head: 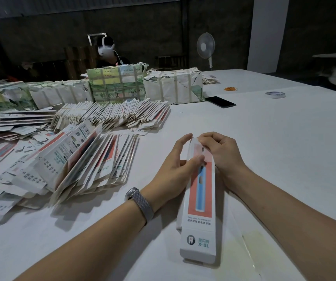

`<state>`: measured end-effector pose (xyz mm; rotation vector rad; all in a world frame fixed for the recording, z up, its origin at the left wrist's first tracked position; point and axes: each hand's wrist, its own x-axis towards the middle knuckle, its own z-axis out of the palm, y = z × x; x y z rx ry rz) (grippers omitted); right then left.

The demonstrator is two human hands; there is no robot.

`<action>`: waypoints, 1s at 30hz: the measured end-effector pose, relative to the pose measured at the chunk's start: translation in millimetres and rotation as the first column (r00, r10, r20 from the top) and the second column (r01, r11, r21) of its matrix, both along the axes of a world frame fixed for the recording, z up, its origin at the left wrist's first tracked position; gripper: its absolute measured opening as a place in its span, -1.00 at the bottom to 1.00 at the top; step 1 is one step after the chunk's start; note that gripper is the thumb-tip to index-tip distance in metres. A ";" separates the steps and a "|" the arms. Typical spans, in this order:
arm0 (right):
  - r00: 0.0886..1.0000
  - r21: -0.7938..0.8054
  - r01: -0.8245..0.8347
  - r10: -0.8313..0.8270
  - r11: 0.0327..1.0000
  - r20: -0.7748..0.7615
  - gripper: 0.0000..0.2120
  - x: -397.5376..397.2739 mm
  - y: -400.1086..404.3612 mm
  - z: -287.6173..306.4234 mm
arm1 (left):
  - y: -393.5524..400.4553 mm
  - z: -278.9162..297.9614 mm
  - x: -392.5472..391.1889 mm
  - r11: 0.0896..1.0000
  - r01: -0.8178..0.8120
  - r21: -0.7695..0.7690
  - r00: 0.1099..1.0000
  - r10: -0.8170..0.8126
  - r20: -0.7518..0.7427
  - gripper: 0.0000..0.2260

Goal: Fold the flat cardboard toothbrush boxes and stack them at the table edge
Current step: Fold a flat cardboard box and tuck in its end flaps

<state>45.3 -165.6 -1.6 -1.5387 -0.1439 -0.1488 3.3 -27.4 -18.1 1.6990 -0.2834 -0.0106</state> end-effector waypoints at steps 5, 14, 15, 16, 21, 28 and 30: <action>1.000 -0.017 -0.027 0.027 0.999 0.013 -0.73 -1.9 0.0 -1.4 | 1.3 0.4 0.6 1.000 -0.006 0.007 1.000 0.006 0.001 -0.53; 0.999 -0.038 -0.028 0.029 0.999 0.044 -0.76 -4.5 1.2 -3.7 | 4.5 -0.5 1.3 0.999 -0.033 -0.029 0.999 0.033 0.006 -0.70; 0.998 -0.034 -0.034 0.035 0.999 0.047 -0.79 -4.8 1.6 -3.6 | 5.5 -0.7 1.3 0.999 -0.040 -0.033 0.999 0.041 0.009 -0.74; 0.998 -0.019 -0.040 0.041 0.999 0.050 -0.81 -4.5 2.0 -3.8 | 5.9 -0.7 1.7 0.998 -0.047 -0.040 0.999 0.048 0.013 -0.75; 0.996 -0.026 -0.084 0.085 0.996 0.035 -0.95 -5.0 3.1 -4.7 | 6.4 -3.0 3.3 0.993 -0.060 -0.101 0.998 0.062 0.026 -0.76; 0.991 -0.013 -0.126 0.127 0.992 0.032 -0.90 -3.8 0.9 -7.2 | 6.3 -5.4 4.7 0.979 -0.066 -0.190 0.997 0.073 0.027 -0.70; 0.991 -0.011 -0.127 0.128 0.992 0.033 -0.94 -2.9 1.1 -7.2 | 6.4 -5.8 5.4 0.979 -0.065 -0.193 0.997 0.071 0.029 -0.72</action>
